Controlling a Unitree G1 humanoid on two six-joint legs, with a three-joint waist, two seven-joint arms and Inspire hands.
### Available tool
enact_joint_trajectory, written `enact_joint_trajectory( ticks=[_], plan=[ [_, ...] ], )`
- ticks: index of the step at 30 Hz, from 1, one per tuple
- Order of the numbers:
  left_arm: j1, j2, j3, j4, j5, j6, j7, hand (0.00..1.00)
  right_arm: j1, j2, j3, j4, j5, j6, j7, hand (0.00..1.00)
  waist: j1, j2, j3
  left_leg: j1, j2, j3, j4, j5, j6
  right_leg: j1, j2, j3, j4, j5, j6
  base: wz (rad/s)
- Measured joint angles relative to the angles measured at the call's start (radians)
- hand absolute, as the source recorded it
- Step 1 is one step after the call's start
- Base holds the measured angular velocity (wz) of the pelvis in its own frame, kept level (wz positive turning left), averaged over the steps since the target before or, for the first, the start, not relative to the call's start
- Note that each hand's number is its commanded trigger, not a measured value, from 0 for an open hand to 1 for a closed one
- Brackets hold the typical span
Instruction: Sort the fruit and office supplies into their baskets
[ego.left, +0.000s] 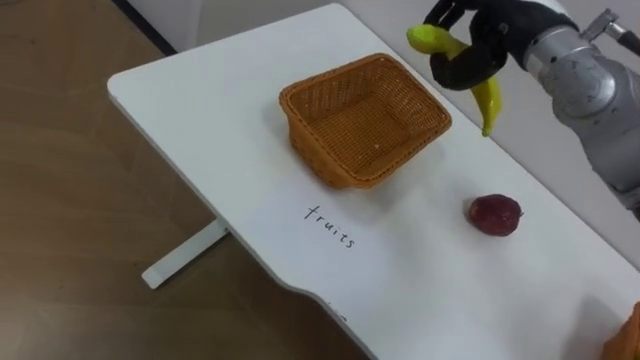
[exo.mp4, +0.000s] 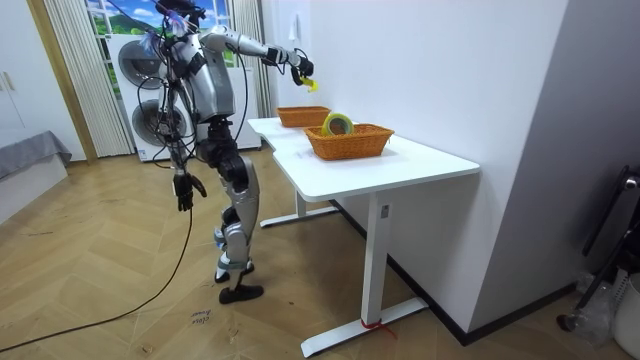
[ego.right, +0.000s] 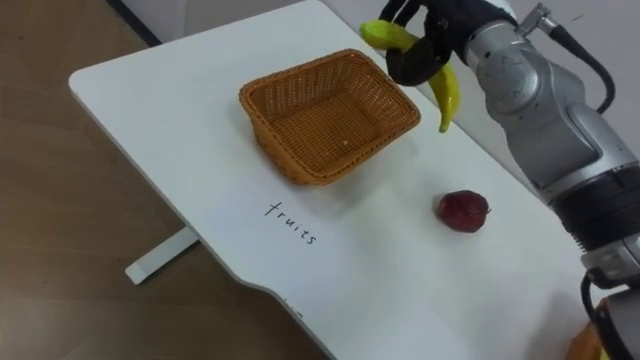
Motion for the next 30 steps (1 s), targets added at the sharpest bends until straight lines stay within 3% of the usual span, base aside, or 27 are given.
enact_joint_trajectory(
  ticks=[6, 7, 8, 11, 18, 30],
  plan=[
    [0.021, 0.008, -0.033, -0.049, 0.0, 0.0, -0.01, 0.0, -0.017, 0.002, 0.07, -0.015, -0.001, -0.006, -0.011, 1.0, 0.003, 0.0, 0.0002, 0.0, -0.001, -0.007, -0.004, 0.0, 0.0, 0.0, 0.0, -0.009, 0.001, -0.001, 0.001, 0.03],
    [0.021, 0.009, -0.038, -0.052, 0.0, 0.0, -0.01, 0.0, -0.017, 0.002, 0.078, -0.016, -0.001, -0.006, -0.011, 0.87, 0.003, 0.0, 0.0002, 0.0, -0.001, -0.009, -0.004, 0.0, 0.0, 0.0, 0.0, -0.011, 0.001, -0.001, 0.001, 0.08],
    [0.021, 0.01, -0.042, -0.054, 0.0, 0.0, -0.012, 0.0, -0.017, 0.006, 0.087, -0.02, -0.001, -0.006, -0.011, 0.61, 0.004, 0.001, 0.0003, -0.001, -0.001, -0.01, -0.005, 0.0, 0.0, 0.0, 0.0, -0.014, 0.001, -0.001, 0.001, 0.06],
    [0.021, 0.012, -0.052, -0.057, 0.0, 0.0, -0.015, 0.0, -0.02, 0.008, 0.104, -0.033, -0.001, -0.007, -0.011, 0.0, 0.008, 0.002, 0.0011, -0.003, -0.001, -0.011, -0.005, 0.0, 0.0, -0.002, -0.001, -0.023, 0.001, -0.001, 0.002, 0.01],
    [0.014, 0.013, -0.076, -0.066, 0.0, -0.014, -0.016, 0.0, -0.029, 0.015, 0.158, -0.031, -0.001, -0.026, -0.022, 0.0, 0.026, 0.01, 0.008, -0.006, -0.003, -0.011, -0.004, 0.0, 0.0, -0.003, -0.002, -0.026, -0.005, -0.001, 0.002, 0.0],
    [0.014, 0.013, -0.079, -0.066, 0.001, -0.016, -0.016, 0.0, -0.029, 0.025, 0.158, -0.03, -0.001, -0.062, -0.046, 0.0, 0.026, 0.011, 0.0082, -0.008, -0.006, -0.016, -0.005, 0.0, 0.001, -0.003, -0.003, -0.028, -0.006, -0.001, 0.002, 0.0]
  ],
)
